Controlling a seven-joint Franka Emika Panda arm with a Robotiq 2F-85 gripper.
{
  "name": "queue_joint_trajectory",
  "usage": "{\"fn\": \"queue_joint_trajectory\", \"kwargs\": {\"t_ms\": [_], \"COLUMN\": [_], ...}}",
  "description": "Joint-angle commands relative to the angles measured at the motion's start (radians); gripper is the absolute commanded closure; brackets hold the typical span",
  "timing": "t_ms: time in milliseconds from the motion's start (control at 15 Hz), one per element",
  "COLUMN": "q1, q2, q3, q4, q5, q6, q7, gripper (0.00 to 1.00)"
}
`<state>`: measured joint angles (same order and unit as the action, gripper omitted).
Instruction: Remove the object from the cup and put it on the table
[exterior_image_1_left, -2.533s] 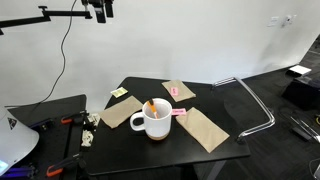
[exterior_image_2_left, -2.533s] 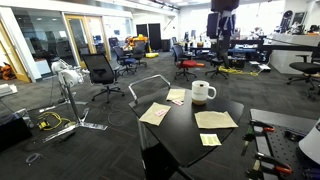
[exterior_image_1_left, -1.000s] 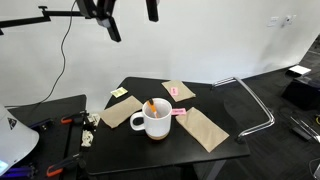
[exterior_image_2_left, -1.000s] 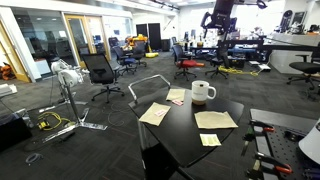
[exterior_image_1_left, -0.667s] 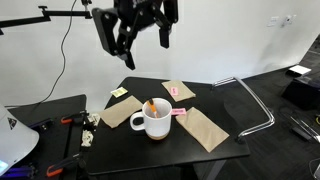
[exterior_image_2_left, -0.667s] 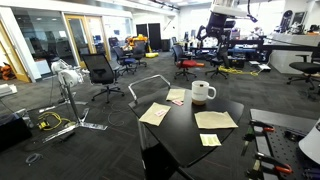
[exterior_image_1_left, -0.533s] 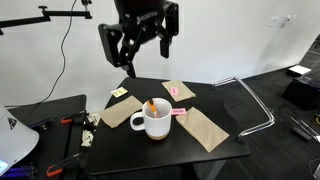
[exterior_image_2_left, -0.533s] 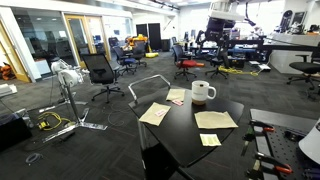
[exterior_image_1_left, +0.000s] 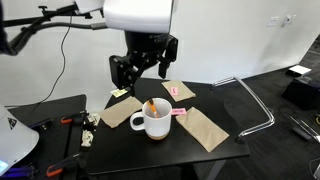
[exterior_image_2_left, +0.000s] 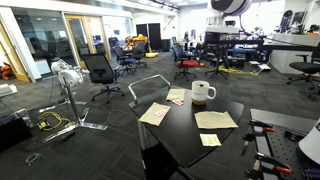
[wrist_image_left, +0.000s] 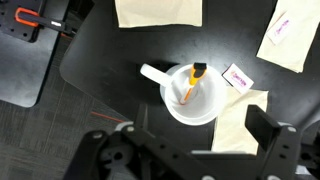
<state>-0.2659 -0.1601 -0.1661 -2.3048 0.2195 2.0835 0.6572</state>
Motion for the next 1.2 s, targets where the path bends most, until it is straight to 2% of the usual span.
{"fn": "queue_joint_trajectory", "kwargs": {"t_ms": [0, 600, 733, 800, 867, 1000, 1133], "q1": [0.009, 0.017, 0.021, 0.023, 0.025, 0.025, 0.025], "q2": [0.002, 0.02, 0.033, 0.041, 0.052, 0.074, 0.099], "q3": [-0.008, -0.002, -0.002, -0.003, -0.004, -0.008, -0.011], "q4": [0.002, 0.005, 0.008, 0.011, 0.014, 0.022, 0.031], "q5": [-0.002, -0.008, -0.007, -0.005, -0.003, 0.002, 0.004], "q6": [-0.002, 0.012, 0.015, 0.016, 0.02, 0.023, 0.033], "q7": [0.001, 0.006, 0.005, 0.004, 0.003, -0.002, -0.005], "gripper": [0.0, 0.0, 0.11, 0.21, 0.22, 0.34, 0.36]}}
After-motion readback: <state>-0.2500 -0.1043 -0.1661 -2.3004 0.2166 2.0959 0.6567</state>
